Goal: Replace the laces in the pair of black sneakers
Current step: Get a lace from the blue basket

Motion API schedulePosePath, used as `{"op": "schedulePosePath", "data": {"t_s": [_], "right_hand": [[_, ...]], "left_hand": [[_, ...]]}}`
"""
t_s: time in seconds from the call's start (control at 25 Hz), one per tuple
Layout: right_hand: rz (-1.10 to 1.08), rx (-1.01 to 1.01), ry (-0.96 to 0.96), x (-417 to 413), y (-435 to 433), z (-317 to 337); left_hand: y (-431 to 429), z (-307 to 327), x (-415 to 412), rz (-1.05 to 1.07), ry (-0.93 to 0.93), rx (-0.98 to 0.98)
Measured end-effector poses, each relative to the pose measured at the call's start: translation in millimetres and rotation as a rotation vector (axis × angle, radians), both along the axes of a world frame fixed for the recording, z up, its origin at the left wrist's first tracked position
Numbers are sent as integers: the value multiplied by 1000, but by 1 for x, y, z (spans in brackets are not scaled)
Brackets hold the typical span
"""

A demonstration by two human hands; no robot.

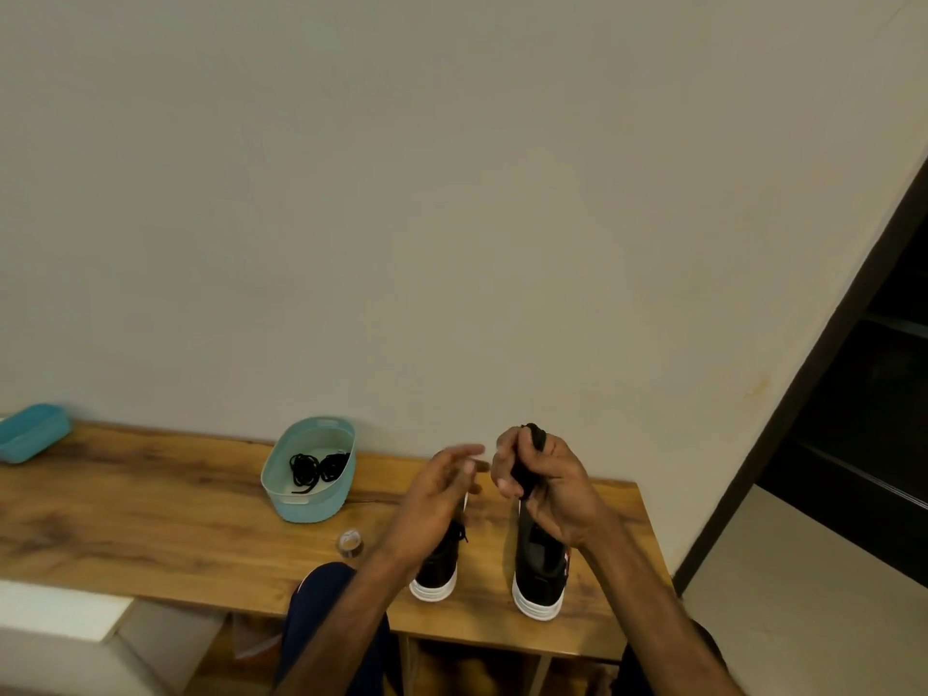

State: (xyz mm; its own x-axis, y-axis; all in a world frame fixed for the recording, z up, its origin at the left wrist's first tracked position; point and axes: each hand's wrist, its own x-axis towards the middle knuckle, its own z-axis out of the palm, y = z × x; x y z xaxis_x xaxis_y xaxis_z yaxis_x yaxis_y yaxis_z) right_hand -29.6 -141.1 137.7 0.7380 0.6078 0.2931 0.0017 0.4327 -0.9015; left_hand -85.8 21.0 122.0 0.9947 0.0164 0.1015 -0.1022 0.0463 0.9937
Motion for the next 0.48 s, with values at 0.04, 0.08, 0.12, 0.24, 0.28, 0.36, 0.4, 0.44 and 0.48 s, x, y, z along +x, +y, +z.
{"op": "schedulePosePath", "data": {"t_s": [0.04,0.08,0.12,0.24,0.28,0.36,0.4,0.44,0.48], "right_hand": [[82,126,95,1,2,-3],[151,216,166,3,5,-7],[206,278,212,6,6,-9],[249,322,268,9,2,-10],[236,298,272,10,0,-9],[242,277,260,11,-4,-9],[273,290,257,12,-3,-10],[303,305,263,13,-3,-12],[320,315,276,15,-2,-15]], "left_hand": [[-9,-4,-3,-149,69,-52],[-17,-7,-6,-244,117,-128],[-23,-8,-9,-276,143,-205],[-26,-8,-5,-226,194,-333],[-24,-7,-2,-221,207,-350],[-23,-4,0,-241,209,-331],[-24,-3,0,-250,198,-321],[-25,-3,-1,-246,191,-308],[-27,-3,-1,-231,190,-296]]}}
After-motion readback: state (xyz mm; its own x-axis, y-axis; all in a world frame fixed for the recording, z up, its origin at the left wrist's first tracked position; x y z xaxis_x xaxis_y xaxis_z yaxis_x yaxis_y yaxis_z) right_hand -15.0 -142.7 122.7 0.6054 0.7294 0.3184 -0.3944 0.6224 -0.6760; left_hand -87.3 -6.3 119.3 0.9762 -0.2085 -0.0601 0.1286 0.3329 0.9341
